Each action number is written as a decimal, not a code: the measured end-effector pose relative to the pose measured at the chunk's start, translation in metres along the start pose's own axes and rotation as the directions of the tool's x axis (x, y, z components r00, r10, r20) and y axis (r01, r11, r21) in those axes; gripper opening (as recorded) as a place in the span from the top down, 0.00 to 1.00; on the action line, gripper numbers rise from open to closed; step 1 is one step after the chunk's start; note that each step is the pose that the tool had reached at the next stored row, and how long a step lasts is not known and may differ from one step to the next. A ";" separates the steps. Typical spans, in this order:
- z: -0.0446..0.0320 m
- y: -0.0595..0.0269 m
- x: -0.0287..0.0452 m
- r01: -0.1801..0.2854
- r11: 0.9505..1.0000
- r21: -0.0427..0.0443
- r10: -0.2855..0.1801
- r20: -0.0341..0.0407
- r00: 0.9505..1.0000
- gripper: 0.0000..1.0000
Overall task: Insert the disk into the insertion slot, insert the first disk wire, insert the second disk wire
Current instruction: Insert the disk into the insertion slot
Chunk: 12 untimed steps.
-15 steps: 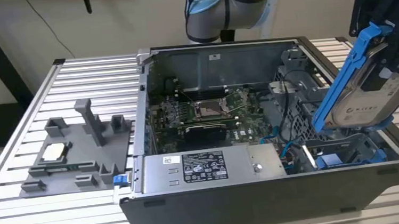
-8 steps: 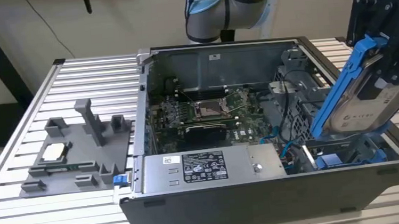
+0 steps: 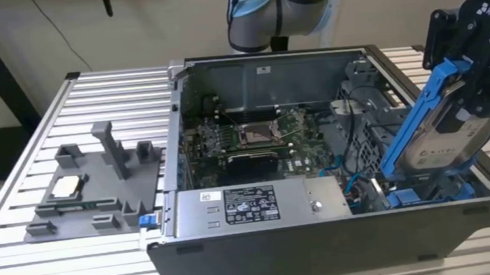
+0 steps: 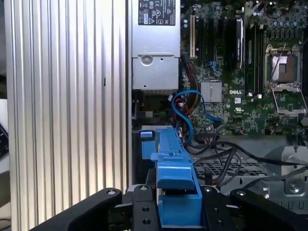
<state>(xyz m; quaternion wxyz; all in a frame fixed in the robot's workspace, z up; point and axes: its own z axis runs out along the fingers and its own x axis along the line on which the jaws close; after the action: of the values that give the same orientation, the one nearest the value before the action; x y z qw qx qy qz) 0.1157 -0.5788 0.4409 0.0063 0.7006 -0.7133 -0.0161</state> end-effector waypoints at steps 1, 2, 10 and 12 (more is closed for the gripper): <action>-0.0001 0.0000 0.0000 0.000 1.000 0.000 0.000 0.000 1.000 0.67; -0.0001 0.0000 0.0000 0.000 1.000 0.000 0.000 0.000 1.000 0.67; 0.0121 -0.0014 0.0001 0.001 1.000 0.000 -0.001 0.000 1.000 0.67; 0.0156 -0.0022 -0.0001 0.003 1.000 0.000 -0.003 0.000 1.000 0.67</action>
<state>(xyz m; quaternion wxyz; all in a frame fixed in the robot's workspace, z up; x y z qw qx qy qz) 0.1174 -0.5785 0.4253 0.0062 0.7018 -0.7122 -0.0159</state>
